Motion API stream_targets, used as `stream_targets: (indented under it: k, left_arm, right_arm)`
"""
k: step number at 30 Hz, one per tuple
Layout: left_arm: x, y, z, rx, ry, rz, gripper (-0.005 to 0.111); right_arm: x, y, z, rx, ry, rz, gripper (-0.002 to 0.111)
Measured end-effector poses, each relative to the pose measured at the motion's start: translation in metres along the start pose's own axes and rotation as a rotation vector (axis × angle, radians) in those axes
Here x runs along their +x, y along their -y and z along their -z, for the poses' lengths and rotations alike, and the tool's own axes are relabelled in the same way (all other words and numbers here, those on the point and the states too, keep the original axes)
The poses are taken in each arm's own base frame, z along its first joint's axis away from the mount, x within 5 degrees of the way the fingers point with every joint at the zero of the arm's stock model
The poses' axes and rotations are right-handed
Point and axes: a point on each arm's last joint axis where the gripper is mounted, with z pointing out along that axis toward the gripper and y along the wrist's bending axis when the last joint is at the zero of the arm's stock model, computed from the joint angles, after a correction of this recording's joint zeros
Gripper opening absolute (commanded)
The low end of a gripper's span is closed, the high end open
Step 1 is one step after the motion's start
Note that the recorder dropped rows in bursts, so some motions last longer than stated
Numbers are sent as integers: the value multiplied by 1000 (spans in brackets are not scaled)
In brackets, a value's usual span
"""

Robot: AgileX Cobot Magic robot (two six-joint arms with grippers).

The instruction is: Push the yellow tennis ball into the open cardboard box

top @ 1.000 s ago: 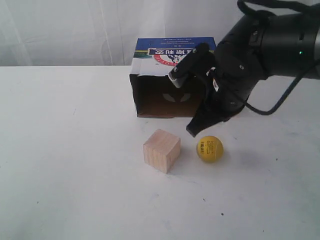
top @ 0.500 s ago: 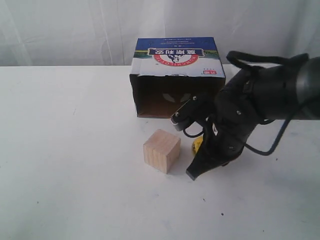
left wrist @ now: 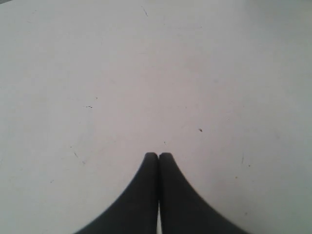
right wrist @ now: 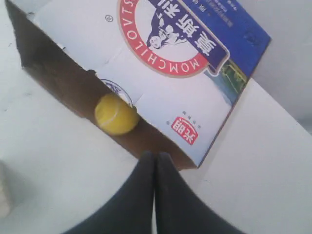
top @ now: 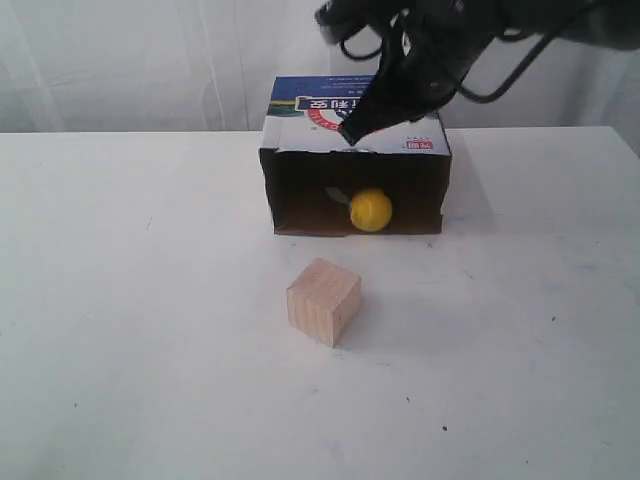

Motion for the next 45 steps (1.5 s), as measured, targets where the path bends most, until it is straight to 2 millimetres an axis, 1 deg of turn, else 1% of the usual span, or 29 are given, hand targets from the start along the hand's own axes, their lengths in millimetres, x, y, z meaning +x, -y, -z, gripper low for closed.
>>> stream_targets:
  k: [2, 3, 4, 7, 9, 11, 14, 15, 16, 17, 18, 19, 23, 26, 30, 31, 38, 41, 45]
  left_arm:
    - [0, 0, 0, 0, 0, 0, 0]
    - [0, 0, 0, 0, 0, 0, 0]
    - [0, 0, 0, 0, 0, 0, 0]
    - [0, 0, 0, -1, 0, -2, 0]
    - [0, 0, 0, -1, 0, -2, 0]
    - [0, 0, 0, -1, 0, -2, 0]
    - [0, 0, 0, -1, 0, -2, 0]
    - [0, 0, 0, -1, 0, -2, 0]
    - [0, 0, 0, -1, 0, -2, 0]
    - [0, 0, 0, -1, 0, -2, 0]
    - [0, 0, 0, -1, 0, -2, 0]
    - [0, 0, 0, -1, 0, -2, 0]
    - [0, 0, 0, -1, 0, -2, 0]
    - [0, 0, 0, -1, 0, -2, 0]
    - [0, 0, 0, -1, 0, -2, 0]
    - [0, 0, 0, -1, 0, -2, 0]
    - [0, 0, 0, -1, 0, -2, 0]
    - [0, 0, 0, -1, 0, -2, 0]
    - [0, 0, 0, -1, 0, -2, 0]
  right_arm:
    - [5, -4, 16, -10, -14, 9, 0]
    - [11, -9, 19, -24, -34, 14, 0]
    - [17, -13, 19, -38, -47, 11, 0]
    - [43, -32, 12, -110, -105, 1, 0]
    - [60, -42, 12, -157, -101, -27, 0]
    - [74, -47, 16, -180, -81, -74, 0]
    - [93, -49, 29, -192, -60, -127, 0]
    - [100, -50, 33, -194, -59, -134, 0]
    - [112, -50, 39, -196, -58, -143, 0]
    - [117, -51, 42, -197, -57, -143, 0]
    - [129, -53, 46, -199, -64, -144, 0]
    - [134, -53, 48, -200, -61, -146, 0]
    - [163, -60, 57, -216, 19, -157, 0]
    - [178, -65, 61, -232, 117, -169, 0]
    - [202, -68, 77, -235, 239, -183, 0]
    - [209, -67, 85, -230, 272, -189, 0]
    - [236, -66, 106, -205, 442, -229, 0]
    - [250, -65, 109, -185, 491, -254, 0]
    - [270, -68, 107, -163, 496, -276, 0]
